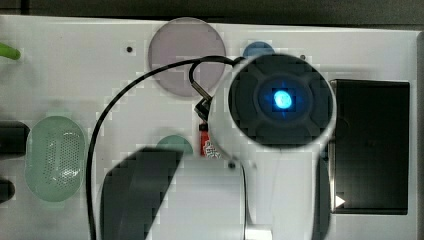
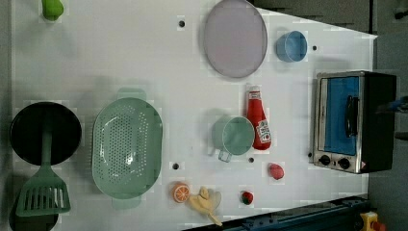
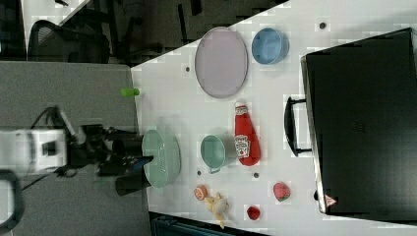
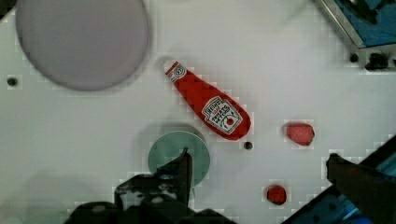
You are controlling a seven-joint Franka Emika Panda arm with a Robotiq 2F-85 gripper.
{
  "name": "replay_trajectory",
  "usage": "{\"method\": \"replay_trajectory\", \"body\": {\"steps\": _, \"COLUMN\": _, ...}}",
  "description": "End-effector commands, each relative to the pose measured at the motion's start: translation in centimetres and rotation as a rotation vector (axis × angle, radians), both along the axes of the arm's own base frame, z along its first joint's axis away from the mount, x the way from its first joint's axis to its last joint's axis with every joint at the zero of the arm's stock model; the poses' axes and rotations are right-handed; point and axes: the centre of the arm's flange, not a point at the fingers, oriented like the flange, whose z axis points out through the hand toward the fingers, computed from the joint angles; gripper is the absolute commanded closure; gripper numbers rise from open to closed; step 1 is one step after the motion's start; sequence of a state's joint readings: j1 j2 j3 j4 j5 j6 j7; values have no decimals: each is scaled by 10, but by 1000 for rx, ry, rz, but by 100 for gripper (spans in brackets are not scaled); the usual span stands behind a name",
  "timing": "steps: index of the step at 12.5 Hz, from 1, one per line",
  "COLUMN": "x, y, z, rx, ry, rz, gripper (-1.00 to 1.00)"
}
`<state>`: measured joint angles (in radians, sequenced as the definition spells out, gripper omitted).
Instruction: Pick Ketchup from the table and place it in strainer.
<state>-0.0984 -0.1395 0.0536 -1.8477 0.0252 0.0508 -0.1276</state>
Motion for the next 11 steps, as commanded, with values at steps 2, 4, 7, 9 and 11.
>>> {"method": "replay_trajectory", "body": {"steps": 2, "x": 11, "y": 6, "z": -111, "rx": 54, "ry": 128, "rz": 296, "gripper": -100}}
{"method": "replay_trajectory", "body": {"steps": 4, "x": 10, "y": 8, "z": -147, "rx": 72, "ry": 101, "rz": 454, "gripper": -100}}
{"method": "replay_trajectory", "body": {"steps": 7, "x": 2, "y": 10, "z": -196, "rx": 94, "ry": 62, "rz": 702, "gripper": -100}}
{"method": "replay_trajectory", "body": {"steps": 9, "x": -2, "y": 15, "z": -229, "rx": 97, "ry": 38, "rz": 800, "gripper": -100}}
{"method": "replay_trajectory", "body": {"steps": 11, "x": -7, "y": 16, "z": -263, "rx": 94, "ry": 23, "rz": 814, "gripper": -100}}
